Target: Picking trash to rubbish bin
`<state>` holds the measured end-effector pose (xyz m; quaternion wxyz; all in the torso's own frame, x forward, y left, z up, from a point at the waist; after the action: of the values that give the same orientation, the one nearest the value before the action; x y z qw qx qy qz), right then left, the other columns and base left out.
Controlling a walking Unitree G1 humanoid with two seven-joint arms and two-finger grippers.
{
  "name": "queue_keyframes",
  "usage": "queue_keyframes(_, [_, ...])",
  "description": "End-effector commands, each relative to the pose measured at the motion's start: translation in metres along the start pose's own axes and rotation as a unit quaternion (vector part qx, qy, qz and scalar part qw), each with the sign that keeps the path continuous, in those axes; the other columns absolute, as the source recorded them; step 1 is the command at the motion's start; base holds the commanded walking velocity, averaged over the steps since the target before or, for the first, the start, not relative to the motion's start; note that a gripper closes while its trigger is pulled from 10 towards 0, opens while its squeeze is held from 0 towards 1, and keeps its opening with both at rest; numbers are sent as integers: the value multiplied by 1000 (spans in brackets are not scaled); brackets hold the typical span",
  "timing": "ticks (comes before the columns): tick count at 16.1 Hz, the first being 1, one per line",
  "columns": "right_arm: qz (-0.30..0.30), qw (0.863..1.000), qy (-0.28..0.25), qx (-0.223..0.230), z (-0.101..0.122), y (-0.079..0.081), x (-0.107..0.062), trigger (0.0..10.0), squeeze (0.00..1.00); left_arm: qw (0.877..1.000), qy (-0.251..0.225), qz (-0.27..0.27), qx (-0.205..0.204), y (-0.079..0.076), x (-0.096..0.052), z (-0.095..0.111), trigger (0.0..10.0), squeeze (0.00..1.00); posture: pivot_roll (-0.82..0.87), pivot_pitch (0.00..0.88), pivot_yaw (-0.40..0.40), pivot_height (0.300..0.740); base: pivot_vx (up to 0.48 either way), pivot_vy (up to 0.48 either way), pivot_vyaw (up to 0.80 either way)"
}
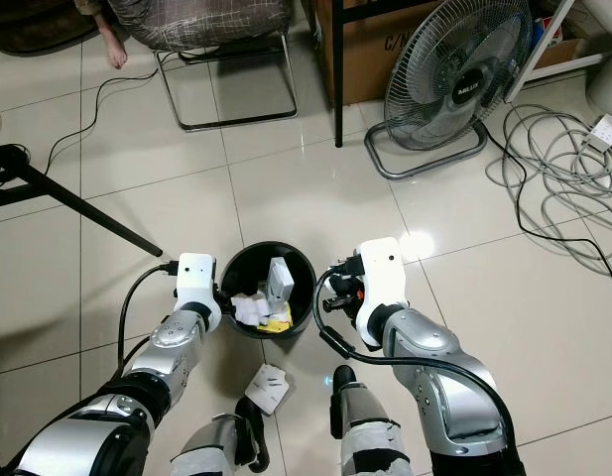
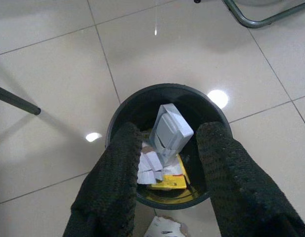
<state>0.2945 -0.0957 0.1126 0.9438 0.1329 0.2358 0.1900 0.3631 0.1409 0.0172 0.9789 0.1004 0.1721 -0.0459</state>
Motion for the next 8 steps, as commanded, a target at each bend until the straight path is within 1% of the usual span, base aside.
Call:
queue_keyframes(1, [6, 1000, 8, 7, -3, 2, -1, 10000, 0, 1000, 23, 4, -3, 1, -4, -15, 10000, 1000, -337, 374, 69, 740, 0, 0, 0])
queue_keyframes(5, [6, 1000, 9, 7, -5, 1, 0, 10000, 0, 1000, 21, 3, -2, 2, -5, -17, 10000, 1000, -332, 372, 68, 740, 0, 0, 0])
queue_keyframes(6, [4, 1000, 12, 5, -6, -2, 1, 10000, 0, 1000, 17, 0, 6, 5, -6, -16, 10000, 1000, -297, 372, 72, 740, 0, 0, 0])
queue_keyframes(7, [4, 1000, 12, 5, -6, -2, 1, 10000, 0, 1000, 17, 0, 6, 5, -6, -16, 10000, 1000, -297, 372, 72, 740, 0, 0, 0])
queue_keyframes(8, [-5, 1000, 16, 4, -8, -13, 11, 10000, 0, 1000, 3, -7, 21, 17, -11, -18, 10000, 1000, -246, 370, 78, 740, 0, 0, 0])
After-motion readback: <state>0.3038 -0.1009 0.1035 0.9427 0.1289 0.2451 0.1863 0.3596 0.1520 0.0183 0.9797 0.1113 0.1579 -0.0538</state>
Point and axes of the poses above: a point about 5 cm out from each wrist's last joint towards the gripper, its own x axis pointing out of the wrist towards the gripper, its own z axis along the axis of the wrist's last joint, y = z × x, the point moved 4 cm from there along x, pointing out of the wrist towards the gripper, and after that the axes turned 11 degrees about x, right-handed, at the moved point
